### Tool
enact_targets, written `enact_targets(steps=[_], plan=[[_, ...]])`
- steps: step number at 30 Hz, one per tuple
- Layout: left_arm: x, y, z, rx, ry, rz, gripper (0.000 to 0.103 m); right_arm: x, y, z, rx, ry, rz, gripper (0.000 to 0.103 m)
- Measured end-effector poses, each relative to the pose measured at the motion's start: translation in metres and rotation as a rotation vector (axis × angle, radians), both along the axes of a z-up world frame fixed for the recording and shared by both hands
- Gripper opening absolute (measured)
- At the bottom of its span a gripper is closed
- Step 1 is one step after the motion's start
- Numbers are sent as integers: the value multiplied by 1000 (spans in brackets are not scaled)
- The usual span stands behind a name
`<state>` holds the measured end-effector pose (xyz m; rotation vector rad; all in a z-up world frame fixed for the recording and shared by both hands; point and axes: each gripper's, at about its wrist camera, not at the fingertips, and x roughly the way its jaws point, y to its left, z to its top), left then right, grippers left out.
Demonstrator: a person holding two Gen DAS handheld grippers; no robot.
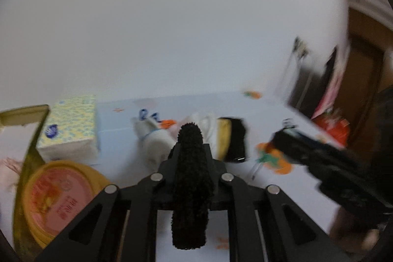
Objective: Organize soft objects
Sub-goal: 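Grasp the black fuzzy sock with the left tool while the right tool holds the pom-pom, then carry sock and pom-pom into the gold tin and open both tools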
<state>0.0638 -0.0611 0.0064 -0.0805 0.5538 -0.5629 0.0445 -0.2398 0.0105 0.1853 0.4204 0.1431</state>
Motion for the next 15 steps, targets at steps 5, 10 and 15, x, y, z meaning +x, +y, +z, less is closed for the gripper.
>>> enact_targets(steps=[5, 10, 15], plan=[[-10, 9, 5, -19, -51, -6, 12, -5, 5, 3, -22, -31, -5, 36], [-25, 10, 14, 6, -106, 23, 12, -17, 11, 8, -51, -89, -20, 36], [-35, 19, 27, 18, -184, 30, 12, -51, 38, 20, -192, -284, -44, 36]])
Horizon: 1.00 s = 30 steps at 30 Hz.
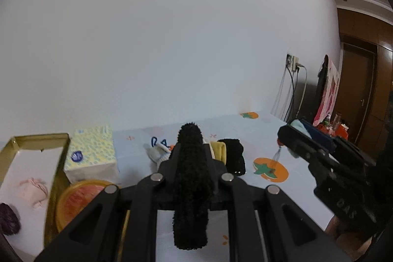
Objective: Organize soft objects
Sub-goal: 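Carry sock and pom-pom into the gold tin and open both tools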
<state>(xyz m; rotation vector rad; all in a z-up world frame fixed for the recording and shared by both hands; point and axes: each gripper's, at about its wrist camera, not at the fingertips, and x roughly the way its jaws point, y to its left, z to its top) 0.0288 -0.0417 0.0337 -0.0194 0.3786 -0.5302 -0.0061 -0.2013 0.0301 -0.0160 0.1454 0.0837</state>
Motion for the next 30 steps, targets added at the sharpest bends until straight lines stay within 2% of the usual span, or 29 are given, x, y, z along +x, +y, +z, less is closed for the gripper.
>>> enact_targets(steps=[2, 5, 9, 17, 26, 30], plan=[[-1, 6, 1, 0, -3, 1, 12, -4, 11, -1, -31, -13, 17, 36], [2, 14, 0, 6, 10, 14, 12, -1, 25, -6, -82, 13, 42, 36], [3, 27, 1, 9, 13, 39, 12, 4, 35, -10, -92, 37, 61, 36], [6, 57, 4, -5, 6, 79, 12, 12, 51, -6, 7, 74, 120, 36], [14, 99, 13, -23, -8, 149, 12, 35, 87, 2, 51, 95, 203, 36], [20, 128, 19, -56, -9, 207, 12, 44, 106, 11, 68, 90, 244, 36]])
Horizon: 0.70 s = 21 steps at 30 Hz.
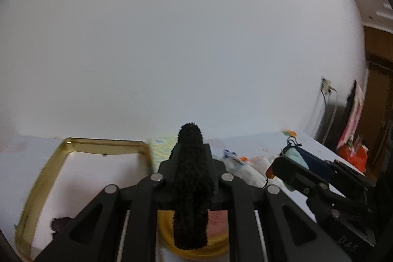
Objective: Organize soft objects
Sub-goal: 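Carry sock and pom-pom into the gold tin and open both tools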
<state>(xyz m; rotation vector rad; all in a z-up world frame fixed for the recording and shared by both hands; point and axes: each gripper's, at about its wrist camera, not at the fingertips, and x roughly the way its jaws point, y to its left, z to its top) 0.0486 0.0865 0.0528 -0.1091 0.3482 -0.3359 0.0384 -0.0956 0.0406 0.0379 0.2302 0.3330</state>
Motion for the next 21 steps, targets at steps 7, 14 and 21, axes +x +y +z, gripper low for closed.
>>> enact_targets(steps=[7, 14, 21], plan=[[14, 49, 7, -41, 22, 111, 12, 30, 37, 13, 18, 8, 76, 36], [26, 88, 2, -45, 76, 241, 12, 80, 65, 19, 83, 103, 155, 36], [38, 115, -10, -38, 174, 337, 12, 121, 85, 19, 104, 185, 190, 36]])
